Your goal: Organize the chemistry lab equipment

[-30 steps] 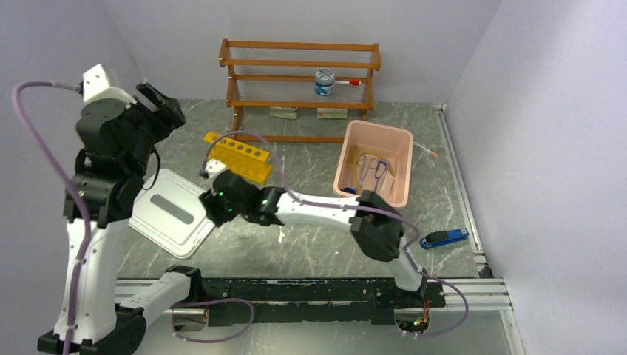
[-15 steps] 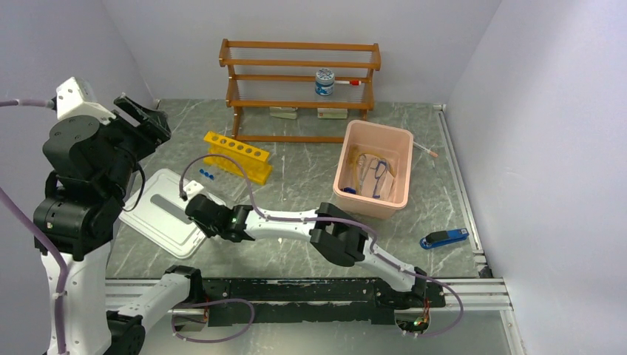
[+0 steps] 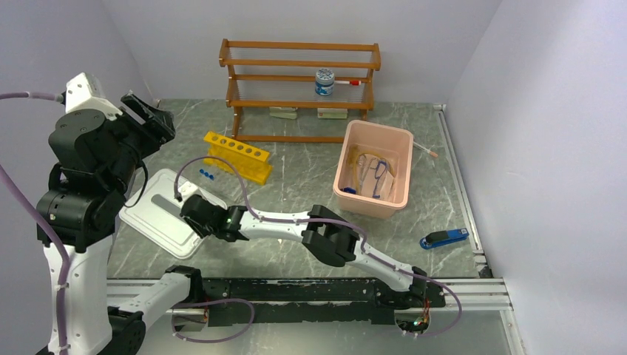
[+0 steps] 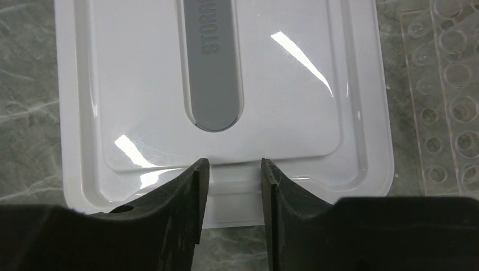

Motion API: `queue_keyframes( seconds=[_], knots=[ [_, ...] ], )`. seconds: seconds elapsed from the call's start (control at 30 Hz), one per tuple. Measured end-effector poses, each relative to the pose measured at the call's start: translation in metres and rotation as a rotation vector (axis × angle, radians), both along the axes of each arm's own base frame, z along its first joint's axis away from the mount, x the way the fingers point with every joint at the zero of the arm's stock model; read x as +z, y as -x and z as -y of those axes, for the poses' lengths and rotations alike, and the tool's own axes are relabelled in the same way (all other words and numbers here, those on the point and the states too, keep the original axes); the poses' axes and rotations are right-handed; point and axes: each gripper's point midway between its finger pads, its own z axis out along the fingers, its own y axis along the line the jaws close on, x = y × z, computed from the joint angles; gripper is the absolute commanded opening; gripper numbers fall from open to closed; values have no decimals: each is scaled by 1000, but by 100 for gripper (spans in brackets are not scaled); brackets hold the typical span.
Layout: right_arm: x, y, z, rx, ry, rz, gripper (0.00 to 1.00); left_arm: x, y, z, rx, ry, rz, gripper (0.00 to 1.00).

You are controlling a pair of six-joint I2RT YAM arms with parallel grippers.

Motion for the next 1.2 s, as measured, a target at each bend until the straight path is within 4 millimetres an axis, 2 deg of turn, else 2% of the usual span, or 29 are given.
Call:
queue_keyframes(
  seconds=[0.13, 0.27, 0.33, 0.7, 0.87, 1.2],
  knots=[
    [-2, 4, -1, 32, -5, -5, 46, 0, 3, 0, -3, 1, 5, 71],
    [-4, 12, 12, 78, 19, -3, 46, -5, 6, 0, -4, 0, 0, 71],
    [-4, 18, 28, 110, 52, -3, 47, -8, 5, 0, -3, -1, -7, 72],
    [-7, 48, 148, 305, 256, -25, 46, -27, -9, 3, -4, 5, -41, 72],
    [-7, 48, 194, 339, 319, -32, 45, -39, -15, 7, -13, 15, -65, 72],
    [-6, 44, 296, 357, 456, -102, 47, -80, -28, 16, -33, 38, -153, 71]
  ],
)
